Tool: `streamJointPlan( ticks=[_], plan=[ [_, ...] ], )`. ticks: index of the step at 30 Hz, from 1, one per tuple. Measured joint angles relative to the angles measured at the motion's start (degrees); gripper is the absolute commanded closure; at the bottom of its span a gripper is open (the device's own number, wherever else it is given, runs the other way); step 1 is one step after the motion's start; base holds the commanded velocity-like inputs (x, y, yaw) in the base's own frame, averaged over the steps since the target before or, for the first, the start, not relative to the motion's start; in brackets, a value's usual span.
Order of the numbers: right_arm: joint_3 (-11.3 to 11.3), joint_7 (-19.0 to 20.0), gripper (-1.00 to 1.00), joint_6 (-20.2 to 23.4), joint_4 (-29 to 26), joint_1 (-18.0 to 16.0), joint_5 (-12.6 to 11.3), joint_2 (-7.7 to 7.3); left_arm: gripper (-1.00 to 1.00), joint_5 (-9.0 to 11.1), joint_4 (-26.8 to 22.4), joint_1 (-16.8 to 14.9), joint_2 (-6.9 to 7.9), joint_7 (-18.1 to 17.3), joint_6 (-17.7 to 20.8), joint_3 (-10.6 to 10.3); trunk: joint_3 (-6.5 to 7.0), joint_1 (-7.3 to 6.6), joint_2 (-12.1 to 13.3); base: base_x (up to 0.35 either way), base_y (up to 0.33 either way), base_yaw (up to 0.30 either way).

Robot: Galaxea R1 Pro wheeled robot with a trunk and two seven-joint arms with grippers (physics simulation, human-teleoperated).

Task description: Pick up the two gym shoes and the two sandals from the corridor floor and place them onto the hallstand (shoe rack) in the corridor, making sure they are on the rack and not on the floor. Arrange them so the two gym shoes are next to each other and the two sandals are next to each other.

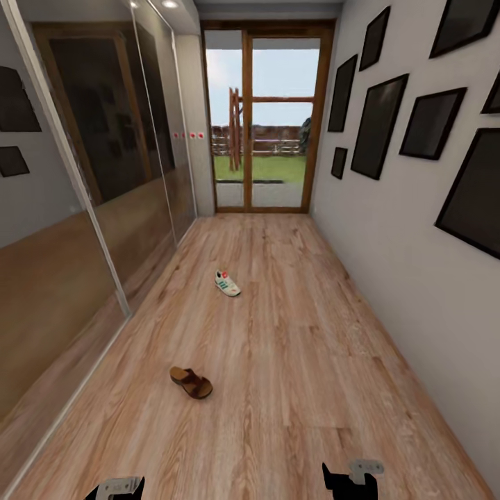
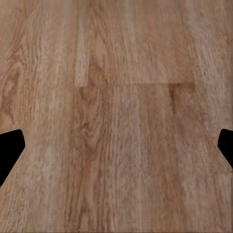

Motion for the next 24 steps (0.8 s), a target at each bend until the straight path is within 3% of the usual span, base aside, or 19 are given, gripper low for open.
streamJointPlan(
  ticks=[17,24],
  plan=[
    [0.0,0.0,-1.00,0.0,0.0,0.0,0.0,0.00,-1.00,0.0,0.0,0.0,0.00,0.0,0.0,0.0,0.00,0.00,0.0,0.291,-0.143,0.010],
    [-0.1,-0.1,-1.00,0.0,0.0,0.0,-0.1,0.01,-1.00,0.0,0.0,0.0,-0.01,0.0,0.0,0.0,0.00,0.00,0.0,0.285,-0.157,0.151]
  ],
)
